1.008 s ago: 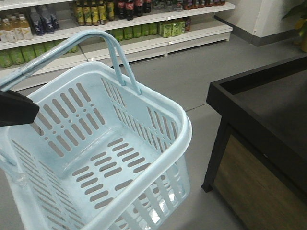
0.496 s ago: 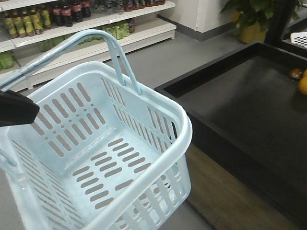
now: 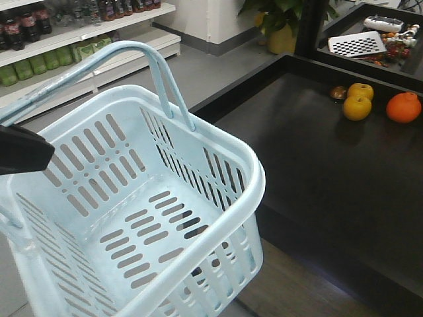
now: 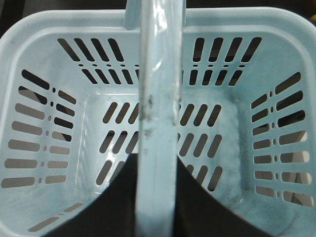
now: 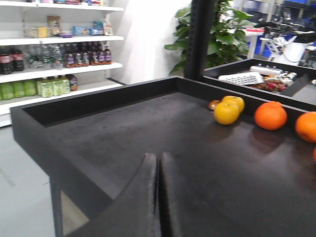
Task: Pick three apples into basket with both arms
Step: 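Approach the table with apples, carrying the basket in the left gripper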
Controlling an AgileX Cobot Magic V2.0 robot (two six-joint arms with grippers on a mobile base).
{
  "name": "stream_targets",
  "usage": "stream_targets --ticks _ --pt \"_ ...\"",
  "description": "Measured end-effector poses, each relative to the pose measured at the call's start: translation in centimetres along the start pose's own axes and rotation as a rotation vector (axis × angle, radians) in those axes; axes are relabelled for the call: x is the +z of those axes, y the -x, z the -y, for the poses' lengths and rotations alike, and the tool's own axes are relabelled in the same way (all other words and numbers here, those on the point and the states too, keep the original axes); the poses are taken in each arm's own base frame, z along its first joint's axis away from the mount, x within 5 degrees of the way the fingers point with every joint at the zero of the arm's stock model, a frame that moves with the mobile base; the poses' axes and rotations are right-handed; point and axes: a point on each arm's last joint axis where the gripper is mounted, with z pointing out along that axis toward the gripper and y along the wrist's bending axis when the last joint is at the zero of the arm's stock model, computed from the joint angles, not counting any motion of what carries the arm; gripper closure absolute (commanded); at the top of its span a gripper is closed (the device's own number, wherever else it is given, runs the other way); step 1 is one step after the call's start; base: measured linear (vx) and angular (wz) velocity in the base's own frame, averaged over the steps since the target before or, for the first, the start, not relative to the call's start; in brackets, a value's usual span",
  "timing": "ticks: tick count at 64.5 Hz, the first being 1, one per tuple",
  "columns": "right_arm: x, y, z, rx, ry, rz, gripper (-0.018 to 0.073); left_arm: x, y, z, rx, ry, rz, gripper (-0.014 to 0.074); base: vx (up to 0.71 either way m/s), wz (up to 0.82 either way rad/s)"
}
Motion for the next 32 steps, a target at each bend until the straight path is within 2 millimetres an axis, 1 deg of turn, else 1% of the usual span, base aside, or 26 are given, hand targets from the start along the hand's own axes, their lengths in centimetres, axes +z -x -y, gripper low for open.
stream_targets --ticks 32 --pt "0.00 0.00 0.00 0.000 0.000 0.000 0.0564 0.00 0.00 0.00 0.000 0.000 0.000 0.0603 0.09 -0.32"
